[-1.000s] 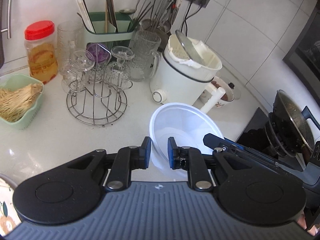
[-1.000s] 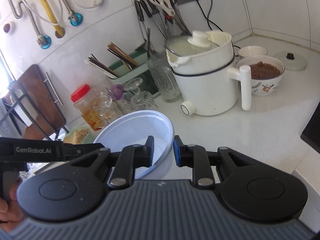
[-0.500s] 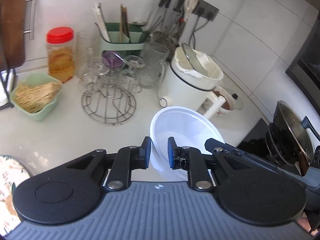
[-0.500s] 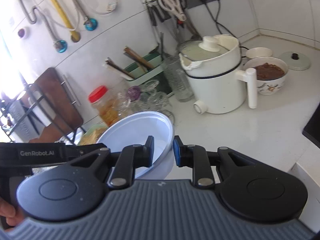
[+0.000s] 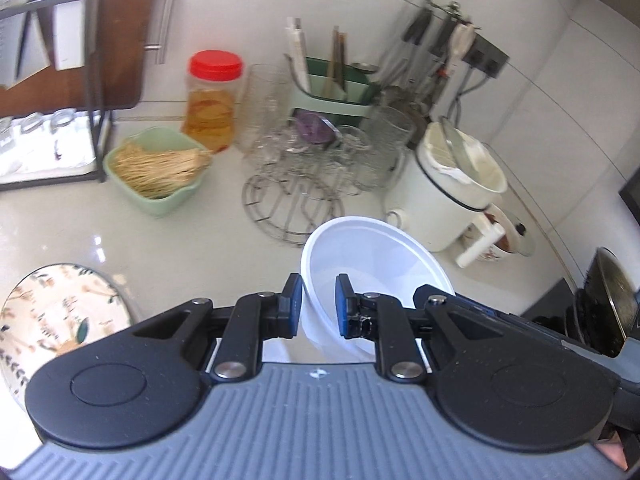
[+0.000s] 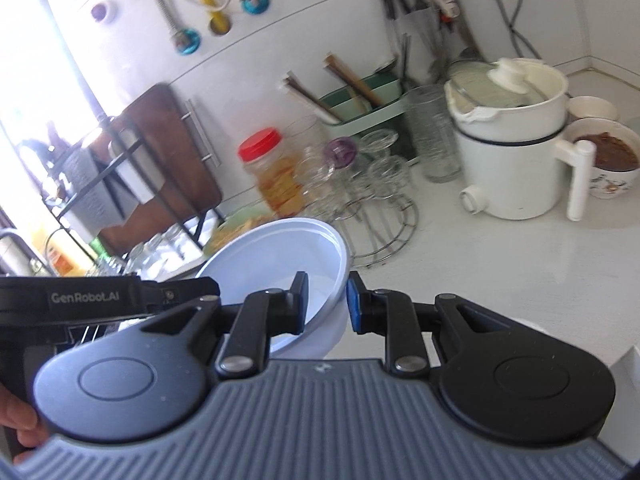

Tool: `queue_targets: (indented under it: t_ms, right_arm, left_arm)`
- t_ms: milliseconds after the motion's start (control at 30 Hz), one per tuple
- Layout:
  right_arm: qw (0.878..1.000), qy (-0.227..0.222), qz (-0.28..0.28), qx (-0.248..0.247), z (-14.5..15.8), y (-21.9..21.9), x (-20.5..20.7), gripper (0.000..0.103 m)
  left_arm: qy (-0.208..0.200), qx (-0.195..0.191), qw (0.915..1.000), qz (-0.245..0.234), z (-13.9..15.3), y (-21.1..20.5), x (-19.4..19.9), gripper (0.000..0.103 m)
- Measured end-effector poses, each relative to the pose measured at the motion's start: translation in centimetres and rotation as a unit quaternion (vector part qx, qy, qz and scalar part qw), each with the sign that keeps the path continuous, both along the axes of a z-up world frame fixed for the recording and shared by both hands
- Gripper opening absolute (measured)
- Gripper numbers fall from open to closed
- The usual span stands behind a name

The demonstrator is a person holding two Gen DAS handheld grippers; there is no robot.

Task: Organize plates and bowls
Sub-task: 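Lift the smaller white bowl and carry it over the large bowl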

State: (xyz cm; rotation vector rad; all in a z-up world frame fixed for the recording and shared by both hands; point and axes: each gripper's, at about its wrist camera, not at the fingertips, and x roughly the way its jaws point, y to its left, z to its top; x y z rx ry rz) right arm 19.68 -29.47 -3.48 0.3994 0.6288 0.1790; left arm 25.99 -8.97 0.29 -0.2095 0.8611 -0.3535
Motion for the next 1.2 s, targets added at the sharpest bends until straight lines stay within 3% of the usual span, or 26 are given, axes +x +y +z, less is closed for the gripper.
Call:
queue_targets:
  t_ms: [333,900,1200]
  right_arm:
    - [0.998,0.022,0.066,0.006,-1.6,3.1,1.6,0.024]
    - [0.991,0.084,0.098,-0.031,-6.5,7.4,3.7,0.025]
    - [0.988,0.095,0.11,-0.046,-7.7,8.3,4.2,0.025]
  left_arm:
    - [0.023,0.012,0.997,0.072,-2.8,3.5,-0.5,0.02]
    - [0.085,0.014,0.9914,0.099,-9.0,6.5,0.8,0.02]
    - [0.093,0.01,0.9898,0.107,-9.4,7.4,0.9,0.02]
